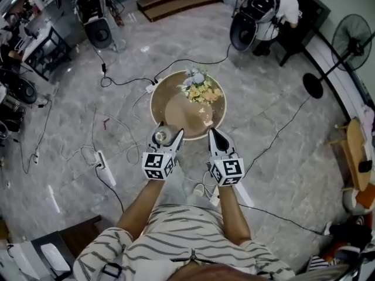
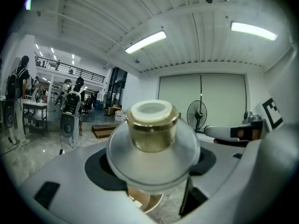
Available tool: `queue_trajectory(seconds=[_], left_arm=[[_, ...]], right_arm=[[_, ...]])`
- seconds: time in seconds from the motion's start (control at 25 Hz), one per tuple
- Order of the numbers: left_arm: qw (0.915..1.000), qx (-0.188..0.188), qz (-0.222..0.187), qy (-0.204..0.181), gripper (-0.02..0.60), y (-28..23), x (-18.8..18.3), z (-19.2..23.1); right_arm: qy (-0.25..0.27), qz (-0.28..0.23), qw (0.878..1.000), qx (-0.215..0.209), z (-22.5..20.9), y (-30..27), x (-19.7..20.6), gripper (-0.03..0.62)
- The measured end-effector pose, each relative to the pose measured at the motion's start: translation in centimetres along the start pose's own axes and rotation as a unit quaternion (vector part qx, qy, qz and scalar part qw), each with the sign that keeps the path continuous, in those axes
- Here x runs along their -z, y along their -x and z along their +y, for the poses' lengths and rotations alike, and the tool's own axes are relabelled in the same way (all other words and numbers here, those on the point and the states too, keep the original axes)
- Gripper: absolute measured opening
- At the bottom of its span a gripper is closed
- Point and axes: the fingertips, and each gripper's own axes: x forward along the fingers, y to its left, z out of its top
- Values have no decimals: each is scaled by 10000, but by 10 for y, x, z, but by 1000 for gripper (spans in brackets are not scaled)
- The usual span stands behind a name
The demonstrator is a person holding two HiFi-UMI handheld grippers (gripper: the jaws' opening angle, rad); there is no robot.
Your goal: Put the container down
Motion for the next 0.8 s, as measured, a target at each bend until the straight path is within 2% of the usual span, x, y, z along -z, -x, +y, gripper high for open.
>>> queue_trajectory(seconds=[0.4, 0.8], left_arm=[[9994, -3, 353, 48, 330, -46, 47, 45], [9965, 26, 825, 138, 330, -108, 129, 79]], right_arm=[[-148, 427, 9987, 221, -21, -58, 52, 8], [-352, 836, 9954, 314, -47, -114, 133, 8]])
